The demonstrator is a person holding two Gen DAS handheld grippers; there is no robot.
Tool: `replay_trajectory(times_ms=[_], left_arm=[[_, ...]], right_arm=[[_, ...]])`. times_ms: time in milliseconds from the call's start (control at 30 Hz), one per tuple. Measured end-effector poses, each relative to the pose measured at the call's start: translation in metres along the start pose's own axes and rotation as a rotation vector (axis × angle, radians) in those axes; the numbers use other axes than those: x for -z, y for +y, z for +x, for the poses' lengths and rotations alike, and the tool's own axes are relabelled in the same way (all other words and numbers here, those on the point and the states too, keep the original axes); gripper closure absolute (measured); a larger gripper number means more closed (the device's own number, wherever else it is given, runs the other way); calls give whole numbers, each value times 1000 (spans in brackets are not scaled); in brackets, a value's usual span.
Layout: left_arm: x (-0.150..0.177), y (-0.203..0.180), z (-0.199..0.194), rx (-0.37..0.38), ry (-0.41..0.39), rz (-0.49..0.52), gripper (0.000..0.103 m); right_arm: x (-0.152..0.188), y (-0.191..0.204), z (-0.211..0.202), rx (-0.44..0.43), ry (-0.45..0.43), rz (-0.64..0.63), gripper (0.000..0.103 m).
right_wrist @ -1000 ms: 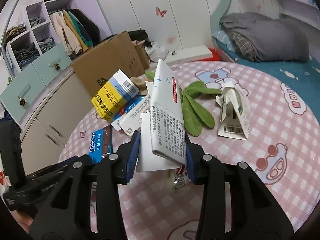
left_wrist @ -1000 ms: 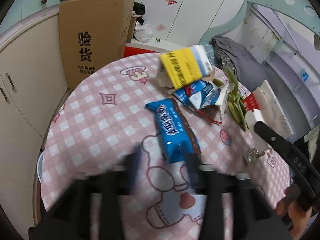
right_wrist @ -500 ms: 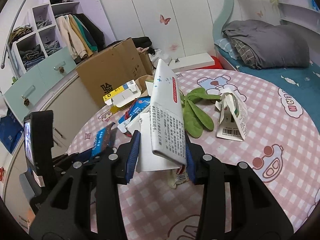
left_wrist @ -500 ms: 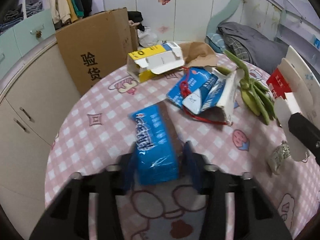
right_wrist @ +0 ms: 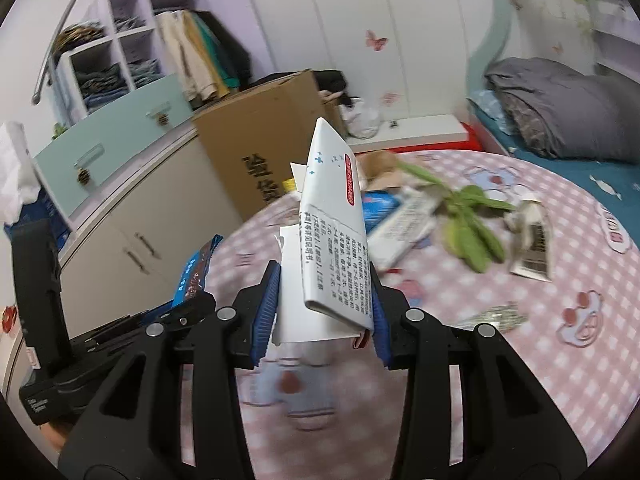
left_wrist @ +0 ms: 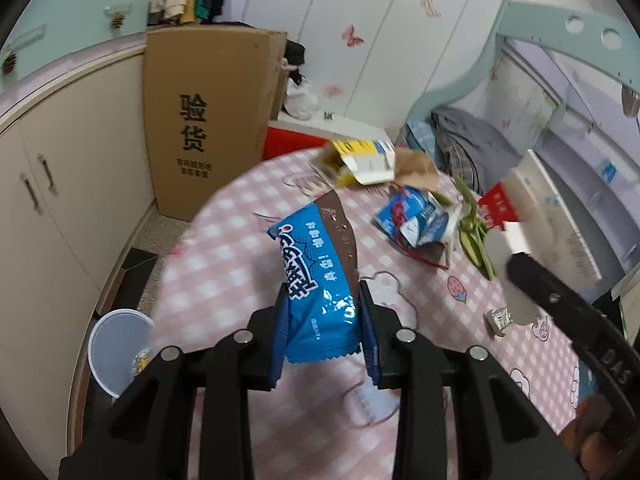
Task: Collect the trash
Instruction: 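Carry both items over the wastebasket and open the right tool to drop the box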
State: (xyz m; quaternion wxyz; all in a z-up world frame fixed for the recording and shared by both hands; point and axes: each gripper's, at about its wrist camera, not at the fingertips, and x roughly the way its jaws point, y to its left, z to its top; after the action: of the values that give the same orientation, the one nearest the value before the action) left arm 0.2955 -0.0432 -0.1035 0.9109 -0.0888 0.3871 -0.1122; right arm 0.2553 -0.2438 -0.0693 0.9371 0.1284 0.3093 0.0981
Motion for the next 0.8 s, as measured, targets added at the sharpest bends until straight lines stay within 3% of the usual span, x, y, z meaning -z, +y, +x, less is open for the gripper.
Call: replay_trajectory(times_ms=[433, 800], left_arm=[[9, 126, -67, -62, -96, -205, 72], [32, 267, -90, -273, -122, -408, 72]], right_arm=[[14, 145, 43, -165, 89, -154, 62], [56, 266, 126, -306, 231, -268, 62]])
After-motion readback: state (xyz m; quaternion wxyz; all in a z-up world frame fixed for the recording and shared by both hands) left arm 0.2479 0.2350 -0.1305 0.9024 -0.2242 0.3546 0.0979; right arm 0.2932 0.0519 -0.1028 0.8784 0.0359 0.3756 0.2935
